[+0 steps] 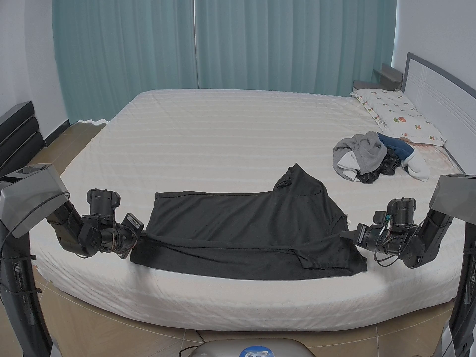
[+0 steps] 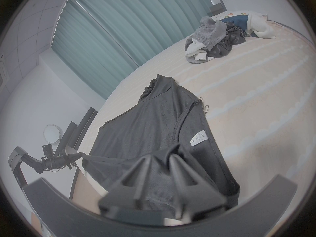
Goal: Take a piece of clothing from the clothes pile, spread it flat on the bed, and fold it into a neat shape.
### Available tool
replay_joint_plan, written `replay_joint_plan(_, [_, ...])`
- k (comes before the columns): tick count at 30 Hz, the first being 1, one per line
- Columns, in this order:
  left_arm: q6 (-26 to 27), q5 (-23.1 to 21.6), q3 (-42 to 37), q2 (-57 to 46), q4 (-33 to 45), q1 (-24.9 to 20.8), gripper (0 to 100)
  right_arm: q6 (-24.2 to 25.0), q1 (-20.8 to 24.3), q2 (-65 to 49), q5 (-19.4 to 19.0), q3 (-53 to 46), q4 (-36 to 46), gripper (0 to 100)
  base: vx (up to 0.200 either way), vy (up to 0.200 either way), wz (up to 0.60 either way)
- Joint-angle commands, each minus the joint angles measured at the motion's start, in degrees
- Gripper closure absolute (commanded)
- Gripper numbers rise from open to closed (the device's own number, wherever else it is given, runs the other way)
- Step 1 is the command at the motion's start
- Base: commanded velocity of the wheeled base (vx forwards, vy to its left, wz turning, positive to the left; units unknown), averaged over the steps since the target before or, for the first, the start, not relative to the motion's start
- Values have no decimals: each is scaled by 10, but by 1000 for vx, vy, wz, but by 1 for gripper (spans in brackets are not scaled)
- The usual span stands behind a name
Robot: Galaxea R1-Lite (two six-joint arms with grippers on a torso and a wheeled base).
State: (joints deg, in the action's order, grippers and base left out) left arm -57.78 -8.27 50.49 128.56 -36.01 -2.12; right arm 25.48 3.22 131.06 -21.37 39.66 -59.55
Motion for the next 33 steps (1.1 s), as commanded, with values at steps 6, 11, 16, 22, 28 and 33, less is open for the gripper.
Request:
replay_joint_plan(6, [-65,-4,17,3,-3,6,0,30,1,6,23,10,-15,0,0,0,0])
replay_joint_plan(11, [-74,-9,7,-11,-3,13,0,77,6,-27,55,-4,-19,0,0,0,0])
replay_joint_plan(16, [-75,-38,-28,-37,-16,22,0,173,29,-73,89,-42,-12,0,0,0,0])
replay_joint_plan(22, [-73,-113,-79,-62,-51,44,0,303,43,-48,92,-63,-24,0,67,0,0])
replay_joint_plan(28, [-72,-136,-87,-69,-50,55,0,339,46,2,92,-76,-82,0,200,0,0])
replay_joint_plan(33, [-71,-136,-87,-67,-51,55,0,342,42,17,85,-90,-134,0,40,0,0])
